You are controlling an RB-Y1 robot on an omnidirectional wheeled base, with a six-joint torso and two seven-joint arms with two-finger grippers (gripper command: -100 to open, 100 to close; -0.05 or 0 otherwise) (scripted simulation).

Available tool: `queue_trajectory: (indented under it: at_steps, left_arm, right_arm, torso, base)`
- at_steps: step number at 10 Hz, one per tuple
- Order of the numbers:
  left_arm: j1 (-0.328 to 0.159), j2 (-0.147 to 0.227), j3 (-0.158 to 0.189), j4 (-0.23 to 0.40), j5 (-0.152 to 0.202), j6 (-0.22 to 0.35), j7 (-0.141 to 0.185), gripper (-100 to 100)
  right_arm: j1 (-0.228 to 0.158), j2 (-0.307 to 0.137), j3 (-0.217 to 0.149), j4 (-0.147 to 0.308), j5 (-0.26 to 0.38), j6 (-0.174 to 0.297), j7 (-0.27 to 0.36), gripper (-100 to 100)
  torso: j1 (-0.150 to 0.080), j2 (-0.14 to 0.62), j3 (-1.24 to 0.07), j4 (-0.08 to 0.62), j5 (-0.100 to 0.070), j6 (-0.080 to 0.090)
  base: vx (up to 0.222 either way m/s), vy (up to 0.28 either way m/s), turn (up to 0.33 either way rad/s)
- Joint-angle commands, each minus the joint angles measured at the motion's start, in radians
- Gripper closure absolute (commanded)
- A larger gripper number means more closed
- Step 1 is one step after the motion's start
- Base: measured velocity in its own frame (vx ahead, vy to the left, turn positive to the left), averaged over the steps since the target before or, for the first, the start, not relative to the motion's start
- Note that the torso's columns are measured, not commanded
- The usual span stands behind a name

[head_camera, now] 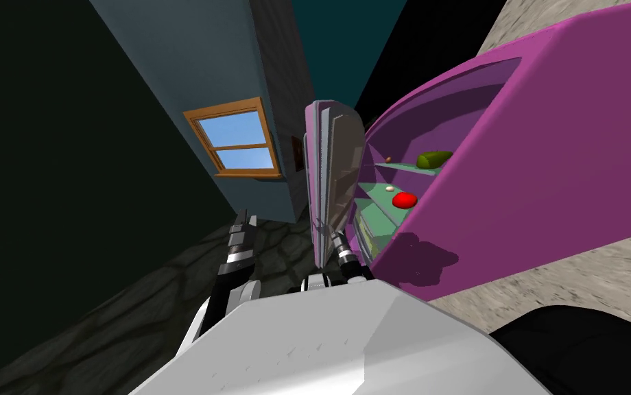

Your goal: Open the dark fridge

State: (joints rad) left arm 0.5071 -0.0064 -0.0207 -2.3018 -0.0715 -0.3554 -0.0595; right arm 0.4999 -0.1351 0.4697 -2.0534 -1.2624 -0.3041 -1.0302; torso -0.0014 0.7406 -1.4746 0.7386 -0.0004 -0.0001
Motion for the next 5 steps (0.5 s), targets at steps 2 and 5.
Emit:
queue_trajectory:
  at_steps: [2,5]
  left_arm:
    - [0.0,0.0,0.0,0.0,0.0,0.0,0.0,0]
    - [0.0,0.0,0.0,0.0,0.0,0.0,0.0,0]
  right_arm:
    - [0.047,0.011,0.005,-0.067,-0.063,-0.066,-0.068,-100]
    - [0.076,0.004,0.004,-0.109,-0.105,-0.099,-0.102,-100]
  torso:
    - [0.0,-0.001,0.0,0.0,0.0,0.0]
    - [0.002,-0.002,-0.001,-0.001,0.0,0.0]
  base:
    - [0.151,0.15,-0.108]
    - [0.136,0.161,-0.08]
